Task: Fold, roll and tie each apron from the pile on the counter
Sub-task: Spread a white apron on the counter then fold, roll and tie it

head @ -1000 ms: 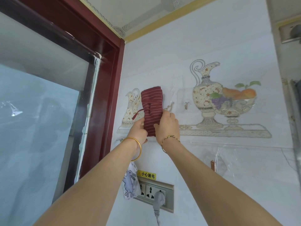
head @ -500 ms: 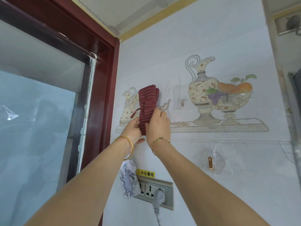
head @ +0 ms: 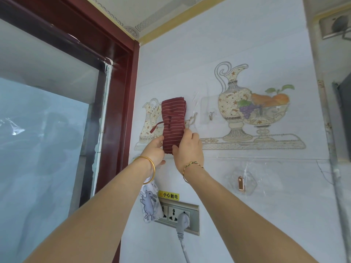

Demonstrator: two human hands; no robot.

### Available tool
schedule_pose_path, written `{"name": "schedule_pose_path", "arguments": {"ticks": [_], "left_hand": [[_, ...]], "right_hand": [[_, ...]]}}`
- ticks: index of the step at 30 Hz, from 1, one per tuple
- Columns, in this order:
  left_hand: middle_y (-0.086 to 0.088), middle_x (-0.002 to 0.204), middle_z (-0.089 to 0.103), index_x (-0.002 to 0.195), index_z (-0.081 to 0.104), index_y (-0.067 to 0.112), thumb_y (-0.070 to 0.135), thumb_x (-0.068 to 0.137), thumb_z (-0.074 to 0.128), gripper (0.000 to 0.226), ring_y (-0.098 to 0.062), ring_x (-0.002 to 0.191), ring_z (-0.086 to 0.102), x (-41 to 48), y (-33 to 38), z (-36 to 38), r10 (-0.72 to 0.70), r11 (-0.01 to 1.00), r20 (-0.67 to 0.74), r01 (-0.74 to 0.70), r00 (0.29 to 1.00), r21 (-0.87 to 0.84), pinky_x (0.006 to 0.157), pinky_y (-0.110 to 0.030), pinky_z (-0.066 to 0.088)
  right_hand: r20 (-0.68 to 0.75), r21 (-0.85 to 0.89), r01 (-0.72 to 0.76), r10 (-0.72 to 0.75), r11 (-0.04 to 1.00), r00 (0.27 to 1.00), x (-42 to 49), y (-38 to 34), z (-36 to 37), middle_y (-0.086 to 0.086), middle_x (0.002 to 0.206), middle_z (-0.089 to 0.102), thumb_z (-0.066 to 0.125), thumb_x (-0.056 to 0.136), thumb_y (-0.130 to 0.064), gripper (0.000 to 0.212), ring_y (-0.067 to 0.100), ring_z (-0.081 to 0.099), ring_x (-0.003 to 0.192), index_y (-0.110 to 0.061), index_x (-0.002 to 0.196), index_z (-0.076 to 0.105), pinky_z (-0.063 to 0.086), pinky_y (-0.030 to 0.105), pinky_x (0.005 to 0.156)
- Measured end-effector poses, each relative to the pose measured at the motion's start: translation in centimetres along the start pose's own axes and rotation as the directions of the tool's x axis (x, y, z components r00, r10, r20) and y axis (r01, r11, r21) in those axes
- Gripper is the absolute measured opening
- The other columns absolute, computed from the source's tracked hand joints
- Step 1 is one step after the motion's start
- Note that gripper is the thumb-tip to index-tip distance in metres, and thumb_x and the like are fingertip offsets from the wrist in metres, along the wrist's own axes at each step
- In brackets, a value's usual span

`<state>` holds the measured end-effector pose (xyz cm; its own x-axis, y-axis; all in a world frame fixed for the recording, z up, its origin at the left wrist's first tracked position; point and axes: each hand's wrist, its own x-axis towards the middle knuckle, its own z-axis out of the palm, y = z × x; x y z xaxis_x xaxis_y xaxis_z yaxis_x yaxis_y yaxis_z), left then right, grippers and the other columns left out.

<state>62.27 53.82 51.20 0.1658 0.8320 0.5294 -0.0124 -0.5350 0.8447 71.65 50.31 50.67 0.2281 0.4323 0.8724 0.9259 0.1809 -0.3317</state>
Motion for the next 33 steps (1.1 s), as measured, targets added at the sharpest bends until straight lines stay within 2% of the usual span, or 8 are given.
{"name": "schedule_pose_path", "arguments": {"ticks": [6, 9, 15, 20, 22, 26, 29, 33], "left_hand": [[-0.007, 0.147, 0.034, 0.14, 0.04, 0.021, -0.019, 0.089, 0.032, 0.065, -0.026, 0.132, 0.038, -2.3, -0.2, -1.3, -0.054, 0.998, -0.055, 0.052, 0.997, -0.036, 0.091, -0.038, 0.049], [-0.007, 0.121, 0.047, 0.134, 0.044, 0.013, -0.013, 0.092, 0.035, 0.051, -0.023, 0.105, 0.054, -4.3, -0.9, -2.1, -0.093, 0.994, -0.105, 0.086, 0.99, -0.069, 0.075, -0.032, 0.05], [-0.004, 0.079, 0.049, 0.101, 0.052, 0.013, -0.004, 0.097, 0.035, 0.025, -0.018, 0.063, 0.051, -12.1, -6.4, -7.7, -0.327, 0.945, -0.18, 0.318, 0.928, -0.073, 0.057, -0.024, 0.046], [0.003, 0.059, 0.037, 0.065, 0.036, 0.02, 0.007, 0.096, 0.034, 0.034, -0.014, 0.049, 0.039, -28.7, -14.6, -17.9, -0.608, 0.767, -0.417, 0.636, 0.675, -0.088, 0.053, -0.022, 0.03], [0.004, 0.06, 0.041, 0.064, 0.037, 0.021, 0.003, 0.094, 0.038, 0.035, -0.018, 0.057, 0.048, -35.2, -17.5, -20.9, -0.608, 0.689, -0.533, 0.724, 0.588, 0.013, 0.061, -0.03, 0.045], [-0.013, 0.105, 0.059, 0.112, 0.06, 0.006, -0.002, 0.087, 0.044, 0.03, -0.03, 0.097, 0.058, -54.0, -20.8, -29.9, -0.559, 0.406, -0.797, 0.914, 0.23, -0.022, 0.088, -0.036, 0.05], [-0.016, 0.132, 0.048, 0.129, 0.051, 0.007, 0.006, 0.088, 0.048, 0.041, -0.033, 0.121, 0.048, -65.2, -20.1, -36.5, -0.44, 0.139, -0.897, 0.99, 0.035, -0.03, 0.103, -0.034, 0.039], [-0.015, 0.135, 0.036, 0.132, 0.043, 0.006, 0.013, 0.089, 0.049, 0.043, -0.034, 0.126, 0.036, -75.9, -18.5, -43.5, -0.317, -0.204, -0.946, 0.979, -0.07, -0.004, 0.102, -0.036, 0.034]], "right_hand": [[-0.002, 0.008, 0.005, -0.005, 1.0, 1.0, -2.8, -0.3, -1.2, 0.009, 0.125, 0.042, 0.05, 0.089, -0.014, 0.034, 0.027, 0.043, 0.112, -0.011, 0.122, 0.041, 0.043, 0.035, 0.084], [0.031, 0.023, 0.034, -0.035, 0.999, 0.999, -5.0, -0.9, -1.3, 0.009, 0.122, 0.044, 0.05, 0.087, -0.014, 0.032, 0.028, 0.044, 0.109, -0.011, 0.119, 0.043, 0.042, 0.037, 0.077], [0.362, 0.2, 0.096, -0.164, 0.975, 0.918, -14.6, -4.0, 3.8, 0.006, 0.12, 0.048, 0.046, 0.091, -0.016, 0.026, 0.028, 0.054, 0.101, -0.013, 0.117, 0.045, 0.044, 0.035, 0.073], [0.733, 0.375, 0.028, -0.316, 0.926, 0.602, -30.4, -10.4, 10.0, 0.009, 0.121, 0.054, 0.044, 0.092, -0.018, 0.026, 0.03, 0.056, 0.103, -0.013, 0.117, 0.049, 0.044, 0.035, 0.084], [0.82, 0.382, 0.031, -0.354, 0.924, 0.45, -35.8, -11.8, 11.2, 0.009, 0.119, 0.057, 0.045, 0.093, -0.022, 0.026, 0.03, 0.056, 0.104, -0.014, 0.117, 0.049, 0.046, 0.038, 0.088], [0.872, 0.487, 0.045, -0.488, 0.872, 0.017, -50.9, -20.0, 10.7, 0.008, 0.113, 0.056, 0.046, 0.092, -0.022, 0.026, 0.029, 0.055, 0.104, -0.013, 0.116, 0.05, 0.046, 0.035, 0.085], [0.823, 0.557, 0.023, -0.547, 0.83, -0.151, -58.7, -26.6, 9.5, 0.004, 0.092, 0.053, 0.045, 0.091, -0.023, 0.014, 0.027, 0.055, 0.095, -0.015, 0.099, 0.052, 0.039, 0.028, 0.068], [0.783, 0.583, -0.007, -0.565, 0.812, -0.261, -65.6, -34.6, 8.1, 0.0, 0.076, 0.045, 0.044, 0.091, -0.024, 0.014, 0.024, 0.051, 0.08, -0.017, 0.08, 0.04, 0.034, 0.025, 0.062]]}}
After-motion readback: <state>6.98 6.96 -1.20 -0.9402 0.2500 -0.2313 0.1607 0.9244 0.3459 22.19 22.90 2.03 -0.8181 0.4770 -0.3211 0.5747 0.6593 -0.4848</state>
